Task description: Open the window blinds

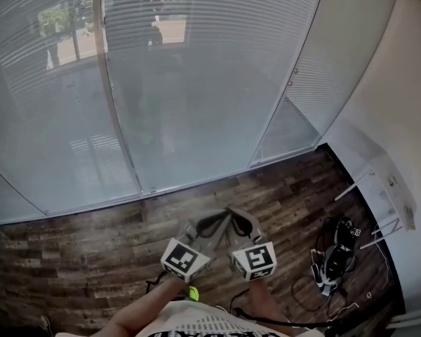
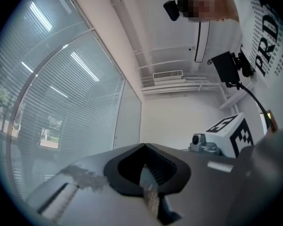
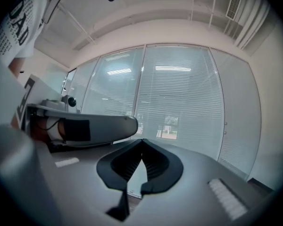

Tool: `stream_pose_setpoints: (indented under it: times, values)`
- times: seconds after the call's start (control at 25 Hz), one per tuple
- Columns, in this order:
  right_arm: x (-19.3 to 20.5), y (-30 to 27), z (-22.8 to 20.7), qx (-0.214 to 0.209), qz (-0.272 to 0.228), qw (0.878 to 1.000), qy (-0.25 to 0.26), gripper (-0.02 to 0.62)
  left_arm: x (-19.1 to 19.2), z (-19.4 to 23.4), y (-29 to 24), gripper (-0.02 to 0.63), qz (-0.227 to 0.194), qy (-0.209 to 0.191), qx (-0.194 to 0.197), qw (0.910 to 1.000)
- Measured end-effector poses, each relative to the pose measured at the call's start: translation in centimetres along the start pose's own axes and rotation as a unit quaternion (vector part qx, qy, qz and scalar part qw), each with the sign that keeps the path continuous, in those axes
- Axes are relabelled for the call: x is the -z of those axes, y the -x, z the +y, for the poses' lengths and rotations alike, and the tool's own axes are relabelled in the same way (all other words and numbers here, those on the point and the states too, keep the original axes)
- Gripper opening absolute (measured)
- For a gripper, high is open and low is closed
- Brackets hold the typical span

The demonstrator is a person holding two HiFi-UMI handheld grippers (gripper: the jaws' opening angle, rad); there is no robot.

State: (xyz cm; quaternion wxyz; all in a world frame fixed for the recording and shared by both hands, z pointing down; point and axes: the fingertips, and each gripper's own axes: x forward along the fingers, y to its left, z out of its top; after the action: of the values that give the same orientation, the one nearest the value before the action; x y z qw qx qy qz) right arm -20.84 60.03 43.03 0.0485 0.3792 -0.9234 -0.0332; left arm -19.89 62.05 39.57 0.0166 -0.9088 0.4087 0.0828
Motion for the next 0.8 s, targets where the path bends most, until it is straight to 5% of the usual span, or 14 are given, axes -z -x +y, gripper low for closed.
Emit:
stream_pose_setpoints:
  times: [0.32,0.8]
  values:
    - [0.0,-3.8,-3.7,0.008,-0.002,1.000,0.004,0.009,1.9,5.1,-3.4,-0.008,0.022,0.004,0.006,0.9997]
    - [-3.1,-13.4,-8.5,0.017,-0.018,0.999,0.029,0.009,-0.6,14.5,-8.9,-0.007,-0.012,-0.015,0.029,0.9994]
